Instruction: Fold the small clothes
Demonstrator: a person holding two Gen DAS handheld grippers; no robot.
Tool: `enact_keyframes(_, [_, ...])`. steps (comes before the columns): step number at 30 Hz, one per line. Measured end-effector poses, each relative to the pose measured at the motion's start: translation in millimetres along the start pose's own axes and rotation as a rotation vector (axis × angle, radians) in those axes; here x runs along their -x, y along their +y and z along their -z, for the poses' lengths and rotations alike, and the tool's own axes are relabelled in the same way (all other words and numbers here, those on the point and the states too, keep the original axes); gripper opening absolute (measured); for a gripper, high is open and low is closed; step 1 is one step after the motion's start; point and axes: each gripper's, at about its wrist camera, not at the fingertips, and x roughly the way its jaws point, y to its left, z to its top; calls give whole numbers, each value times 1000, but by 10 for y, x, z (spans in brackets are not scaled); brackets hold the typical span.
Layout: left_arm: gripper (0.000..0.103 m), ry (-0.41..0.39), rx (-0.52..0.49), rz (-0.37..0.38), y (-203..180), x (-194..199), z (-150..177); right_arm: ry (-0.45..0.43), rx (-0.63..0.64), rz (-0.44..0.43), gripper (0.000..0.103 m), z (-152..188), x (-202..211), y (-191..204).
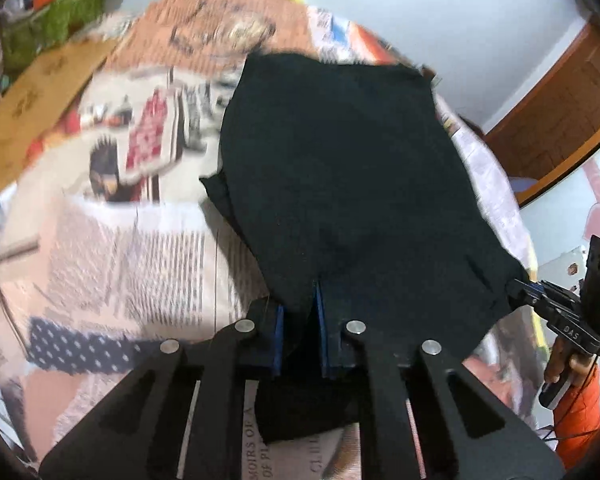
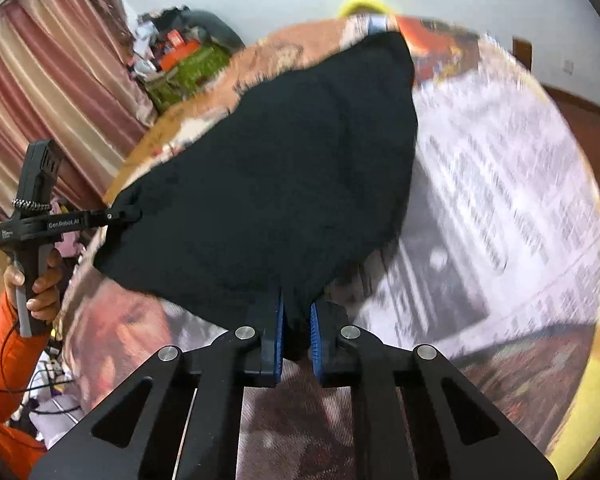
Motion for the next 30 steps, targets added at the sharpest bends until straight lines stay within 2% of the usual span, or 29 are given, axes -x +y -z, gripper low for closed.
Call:
enact_keyframes(6, [12, -70, -28, 16, -179, 263, -412, -106, 65, 6, 9, -347, 186, 87])
enact_keyframes(13, [13, -105, -2, 27, -222, 228, -1028, -200, 106, 35, 9, -822, 165, 127])
enact_keyframes(16, [13, -92, 36, 15, -142, 95, -1299, -221, 116, 49, 9, -1072, 95, 85])
enact_keyframes(24, [13, -47, 100, -56, 101, -579, -1977, -241, 90, 100, 9, -1651, -272, -180])
enact_keyframes(30, [13, 12, 144, -42, 331, -1143, -2293, -203, 65, 152, 9, -2006, -718, -515])
